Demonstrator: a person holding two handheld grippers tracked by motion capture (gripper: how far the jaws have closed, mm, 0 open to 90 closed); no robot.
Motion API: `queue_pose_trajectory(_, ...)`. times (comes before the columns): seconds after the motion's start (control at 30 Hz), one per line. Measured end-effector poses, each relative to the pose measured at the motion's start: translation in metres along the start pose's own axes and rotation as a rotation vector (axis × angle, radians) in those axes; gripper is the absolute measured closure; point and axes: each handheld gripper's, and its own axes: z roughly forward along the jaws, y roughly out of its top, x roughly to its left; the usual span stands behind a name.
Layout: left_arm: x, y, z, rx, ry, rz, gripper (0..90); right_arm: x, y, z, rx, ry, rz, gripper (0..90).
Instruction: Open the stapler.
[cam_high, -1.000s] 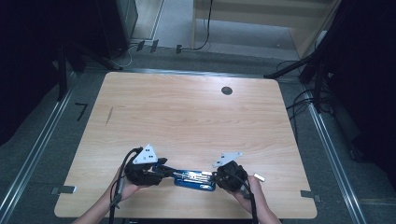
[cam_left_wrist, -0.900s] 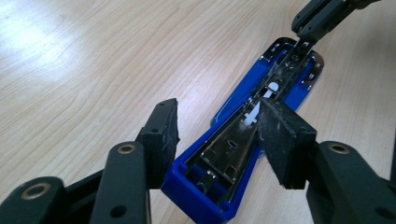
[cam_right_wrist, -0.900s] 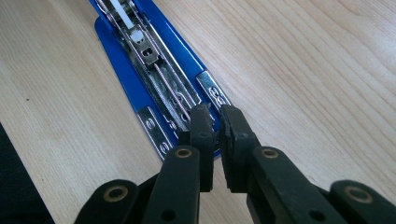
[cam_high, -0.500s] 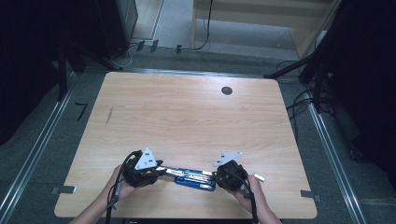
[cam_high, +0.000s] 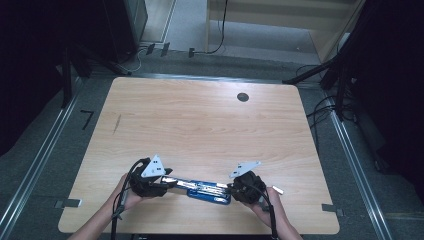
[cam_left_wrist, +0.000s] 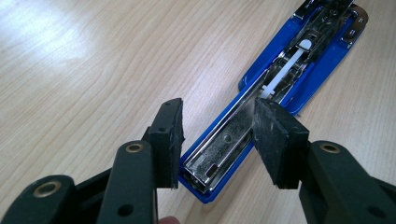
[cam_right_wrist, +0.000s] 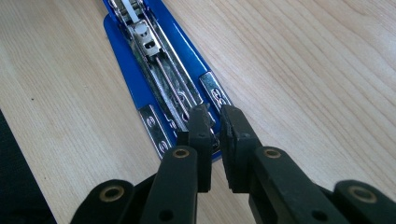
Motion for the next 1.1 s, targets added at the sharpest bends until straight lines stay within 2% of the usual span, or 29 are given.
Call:
queue_pose_trajectory(0.2, 0.003, 0.000, 0.000, 0.009, -0.032, -0.027, 55.0, 0.002, 0.002, 0.002, 0.003, -0.012, -0.013, 83.8)
queue_pose_trajectory(0.23, 0.003, 0.001, 0.000, 0.011, -0.047, -0.024, 54.5, 0.005, 0.004, 0.005, 0.004, -0.022, -0.018, 83.8)
queue_pose_trajectory(0.27, 0.001, 0.001, 0.002, 0.048, -0.045, 0.001, 54.5, 0.005, 0.004, 0.005, 0.004, -0.022, -0.018, 83.8)
queue_pose_trajectory(0.3, -0.004, 0.001, 0.005, 0.081, -0.019, 0.040, 50.5, 0.006, 0.006, 0.006, 0.007, -0.029, -0.033, 83.8)
queue_pose_trajectory(0.37, -0.007, 0.001, 0.006, 0.083, -0.014, 0.055, 48.6, 0.009, 0.008, 0.007, 0.016, -0.058, -0.059, 83.8)
queue_pose_trajectory(0.6, -0.008, 0.001, 0.003, 0.058, -0.028, 0.052, 54.0, 0.006, 0.008, 0.007, 0.003, -0.060, -0.049, 81.5)
queue_pose_trajectory(0.9, -0.010, 0.000, 0.002, 0.074, -0.034, 0.057, 56.8, 0.001, 0.009, 0.009, -0.027, -0.079, -0.045, 77.9)
queue_pose_trajectory(0.93, -0.011, 0.000, 0.003, 0.081, -0.029, 0.061, 53.5, 0.000, 0.009, 0.009, -0.029, -0.073, -0.037, 77.5)
queue_pose_trajectory(1.07, -0.012, 0.000, 0.006, 0.091, -0.023, 0.072, 52.0, -0.003, 0.008, 0.007, -0.052, -0.057, -0.023, 76.0)
queue_pose_trajectory(1.1, -0.012, 0.000, 0.006, 0.092, -0.025, 0.073, 52.8, -0.004, 0.009, 0.003, -0.071, -0.042, -0.003, 75.3)
